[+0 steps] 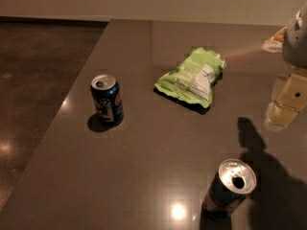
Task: Move redbull can near green rice chip bag
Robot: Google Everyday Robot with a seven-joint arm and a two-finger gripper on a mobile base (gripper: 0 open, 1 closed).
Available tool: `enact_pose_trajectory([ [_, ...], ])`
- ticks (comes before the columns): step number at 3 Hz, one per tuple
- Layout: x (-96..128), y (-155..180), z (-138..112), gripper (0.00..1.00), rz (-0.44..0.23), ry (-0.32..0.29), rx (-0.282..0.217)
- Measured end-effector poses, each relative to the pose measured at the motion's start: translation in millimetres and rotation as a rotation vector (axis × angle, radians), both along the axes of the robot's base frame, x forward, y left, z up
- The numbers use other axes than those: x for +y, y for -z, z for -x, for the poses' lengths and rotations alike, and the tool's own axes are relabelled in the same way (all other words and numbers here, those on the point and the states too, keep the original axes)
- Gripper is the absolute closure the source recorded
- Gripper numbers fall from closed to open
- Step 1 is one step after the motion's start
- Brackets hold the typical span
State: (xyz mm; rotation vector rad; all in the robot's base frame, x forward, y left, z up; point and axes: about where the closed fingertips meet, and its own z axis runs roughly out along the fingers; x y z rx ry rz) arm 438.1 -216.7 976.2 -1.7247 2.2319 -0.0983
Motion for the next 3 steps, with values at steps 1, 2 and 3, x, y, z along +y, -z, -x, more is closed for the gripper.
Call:
enact_pose_trajectory([
  [1, 0.0, 0.0, 0.0, 0.00, 0.000, 0.000, 0.000],
  [2, 3.7, 3.3, 14.0, 0.00, -0.044, -0.019, 0.015],
  [3, 12.7, 10.7, 42.7, 0.00, -0.118, -0.062, 0.028],
])
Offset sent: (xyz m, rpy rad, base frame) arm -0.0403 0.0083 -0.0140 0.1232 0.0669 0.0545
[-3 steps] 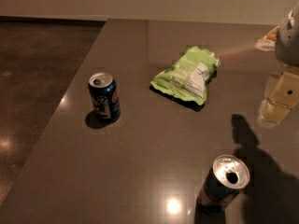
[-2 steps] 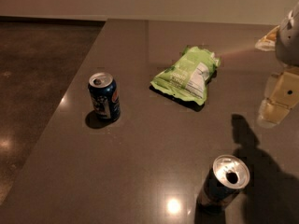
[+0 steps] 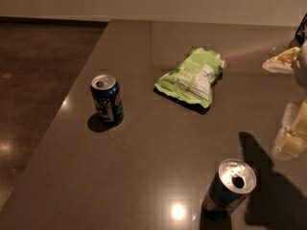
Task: Move redbull can near green rice chip bag
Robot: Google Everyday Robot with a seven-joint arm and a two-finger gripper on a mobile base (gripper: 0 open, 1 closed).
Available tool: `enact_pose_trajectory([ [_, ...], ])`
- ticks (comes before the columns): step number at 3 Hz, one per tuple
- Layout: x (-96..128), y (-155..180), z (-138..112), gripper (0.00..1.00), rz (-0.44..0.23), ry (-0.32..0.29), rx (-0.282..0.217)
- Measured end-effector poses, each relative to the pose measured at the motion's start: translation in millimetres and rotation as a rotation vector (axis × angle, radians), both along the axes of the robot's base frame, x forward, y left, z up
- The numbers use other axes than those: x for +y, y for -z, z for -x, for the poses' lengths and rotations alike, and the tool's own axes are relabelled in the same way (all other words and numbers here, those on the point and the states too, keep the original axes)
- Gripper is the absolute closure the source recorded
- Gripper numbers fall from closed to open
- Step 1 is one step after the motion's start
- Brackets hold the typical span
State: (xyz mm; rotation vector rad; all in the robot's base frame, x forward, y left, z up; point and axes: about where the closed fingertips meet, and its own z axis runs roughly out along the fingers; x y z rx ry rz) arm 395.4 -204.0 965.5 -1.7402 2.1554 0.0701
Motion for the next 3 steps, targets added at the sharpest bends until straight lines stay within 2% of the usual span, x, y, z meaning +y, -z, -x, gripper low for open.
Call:
enact_pose_trajectory([
  [2, 17.1, 23.2, 57.3, 0.00, -0.152, -0.088, 0.002],
  [3, 34.8, 31.3, 76.4, 0.00, -0.208, -0.128, -0.006],
])
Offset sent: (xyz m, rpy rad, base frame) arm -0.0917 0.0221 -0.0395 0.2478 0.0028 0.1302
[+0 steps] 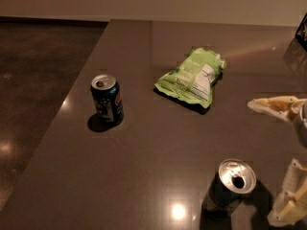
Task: Move redbull can near green rice chip bag
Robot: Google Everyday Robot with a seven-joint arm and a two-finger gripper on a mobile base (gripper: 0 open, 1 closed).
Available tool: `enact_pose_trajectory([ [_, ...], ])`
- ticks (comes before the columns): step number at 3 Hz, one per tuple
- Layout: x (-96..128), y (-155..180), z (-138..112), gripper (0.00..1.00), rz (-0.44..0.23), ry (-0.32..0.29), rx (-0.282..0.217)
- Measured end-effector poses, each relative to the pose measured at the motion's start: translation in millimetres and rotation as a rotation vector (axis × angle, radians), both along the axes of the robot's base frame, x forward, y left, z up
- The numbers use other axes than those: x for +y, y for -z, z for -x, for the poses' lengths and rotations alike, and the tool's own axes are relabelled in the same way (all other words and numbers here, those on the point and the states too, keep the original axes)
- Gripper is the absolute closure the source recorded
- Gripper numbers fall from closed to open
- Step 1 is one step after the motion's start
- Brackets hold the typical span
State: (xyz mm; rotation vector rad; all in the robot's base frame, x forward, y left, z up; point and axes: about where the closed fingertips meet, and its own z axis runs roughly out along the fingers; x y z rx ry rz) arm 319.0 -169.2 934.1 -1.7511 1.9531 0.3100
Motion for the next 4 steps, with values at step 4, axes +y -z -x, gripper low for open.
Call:
enact_pose_trajectory([
  [4, 54.4, 10.6, 26.0, 0.35, -0.099, -0.072, 0.028],
])
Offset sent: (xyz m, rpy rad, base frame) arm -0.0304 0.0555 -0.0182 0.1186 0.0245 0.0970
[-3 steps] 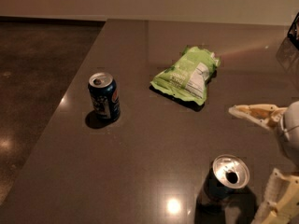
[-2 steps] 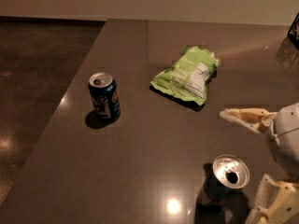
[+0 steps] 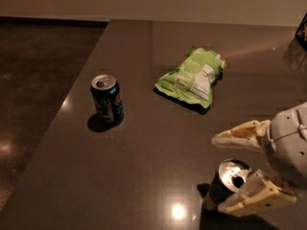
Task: Move redbull can near green rice chip bag
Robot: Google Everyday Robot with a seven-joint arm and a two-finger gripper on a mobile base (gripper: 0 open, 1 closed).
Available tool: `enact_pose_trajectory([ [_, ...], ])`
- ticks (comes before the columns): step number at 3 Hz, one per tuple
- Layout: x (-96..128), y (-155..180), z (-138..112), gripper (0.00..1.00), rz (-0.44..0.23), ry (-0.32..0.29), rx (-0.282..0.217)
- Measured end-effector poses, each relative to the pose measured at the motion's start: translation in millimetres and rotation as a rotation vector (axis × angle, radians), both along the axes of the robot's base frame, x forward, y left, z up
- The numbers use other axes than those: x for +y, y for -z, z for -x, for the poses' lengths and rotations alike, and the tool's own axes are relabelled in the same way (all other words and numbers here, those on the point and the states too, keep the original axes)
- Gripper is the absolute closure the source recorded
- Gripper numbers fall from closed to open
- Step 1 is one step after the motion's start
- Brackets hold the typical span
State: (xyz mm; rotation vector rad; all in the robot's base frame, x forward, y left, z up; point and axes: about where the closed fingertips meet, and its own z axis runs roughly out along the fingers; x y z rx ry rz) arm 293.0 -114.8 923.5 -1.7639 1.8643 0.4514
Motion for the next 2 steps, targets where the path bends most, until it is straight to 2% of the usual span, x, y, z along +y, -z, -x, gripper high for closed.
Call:
enact_pose_trajectory([
  [1, 2.0, -7.1, -3.3, 0.58, -0.009, 0.033, -0.004],
  [2, -3.0, -20.8, -24.2, 0.82, 0.005, 0.101, -0.026],
])
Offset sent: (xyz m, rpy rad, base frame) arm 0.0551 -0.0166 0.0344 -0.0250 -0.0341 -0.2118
